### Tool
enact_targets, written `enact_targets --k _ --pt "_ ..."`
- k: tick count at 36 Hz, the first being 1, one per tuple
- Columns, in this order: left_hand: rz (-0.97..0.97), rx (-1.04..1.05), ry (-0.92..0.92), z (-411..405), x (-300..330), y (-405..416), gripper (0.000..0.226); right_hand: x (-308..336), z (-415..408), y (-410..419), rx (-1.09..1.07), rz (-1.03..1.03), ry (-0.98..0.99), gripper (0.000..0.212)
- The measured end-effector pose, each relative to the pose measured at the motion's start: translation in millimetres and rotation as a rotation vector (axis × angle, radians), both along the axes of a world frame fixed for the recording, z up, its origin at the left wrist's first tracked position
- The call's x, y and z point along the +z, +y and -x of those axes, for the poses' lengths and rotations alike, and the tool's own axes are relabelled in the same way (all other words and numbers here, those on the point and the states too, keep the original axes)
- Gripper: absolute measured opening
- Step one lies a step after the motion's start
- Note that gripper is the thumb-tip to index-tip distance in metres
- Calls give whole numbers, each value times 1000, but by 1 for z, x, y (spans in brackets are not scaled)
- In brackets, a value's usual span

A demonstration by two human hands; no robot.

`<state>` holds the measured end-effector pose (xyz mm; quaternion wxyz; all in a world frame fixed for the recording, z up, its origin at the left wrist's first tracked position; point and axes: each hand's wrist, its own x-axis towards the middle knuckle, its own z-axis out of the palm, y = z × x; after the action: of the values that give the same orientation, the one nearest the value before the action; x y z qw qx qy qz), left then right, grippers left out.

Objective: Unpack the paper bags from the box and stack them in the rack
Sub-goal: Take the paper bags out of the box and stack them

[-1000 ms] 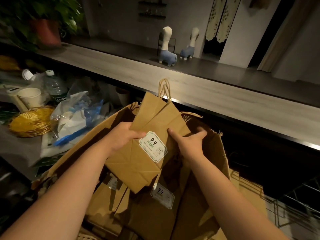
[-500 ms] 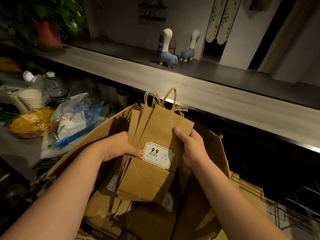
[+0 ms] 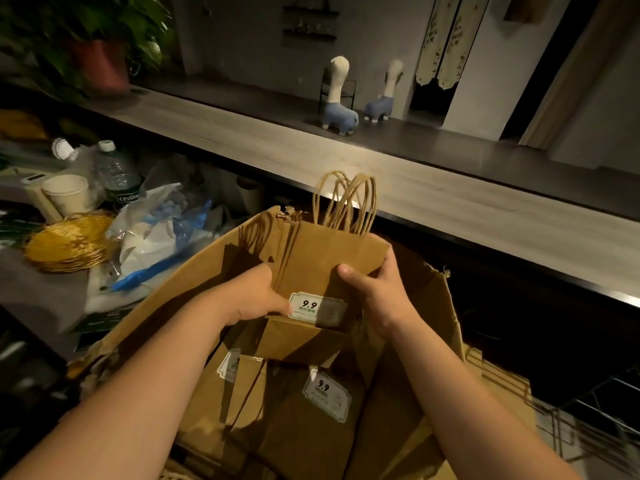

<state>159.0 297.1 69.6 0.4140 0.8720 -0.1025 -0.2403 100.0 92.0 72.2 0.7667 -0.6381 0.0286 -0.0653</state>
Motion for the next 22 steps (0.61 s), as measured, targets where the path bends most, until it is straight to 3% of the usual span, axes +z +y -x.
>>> enact_targets --k 3,9,11,17,22 --pt "-28 29 17 4 -5 -9 47 -1 1 5 43 132 -4 60" --pt "-42 64 45 5 -21 -14 47 0 -1 4 43 263 43 52" --pt "-34 97 41 3 -23 -14 40 -2 -2 3 75 281 95 49" --pt "-82 84 113 7 -32 -12 57 -13 -3 -3 169 427 289 32" --pt "-70 74 113 11 -36 -13 41 -18 -3 -2 192 535 468 27"
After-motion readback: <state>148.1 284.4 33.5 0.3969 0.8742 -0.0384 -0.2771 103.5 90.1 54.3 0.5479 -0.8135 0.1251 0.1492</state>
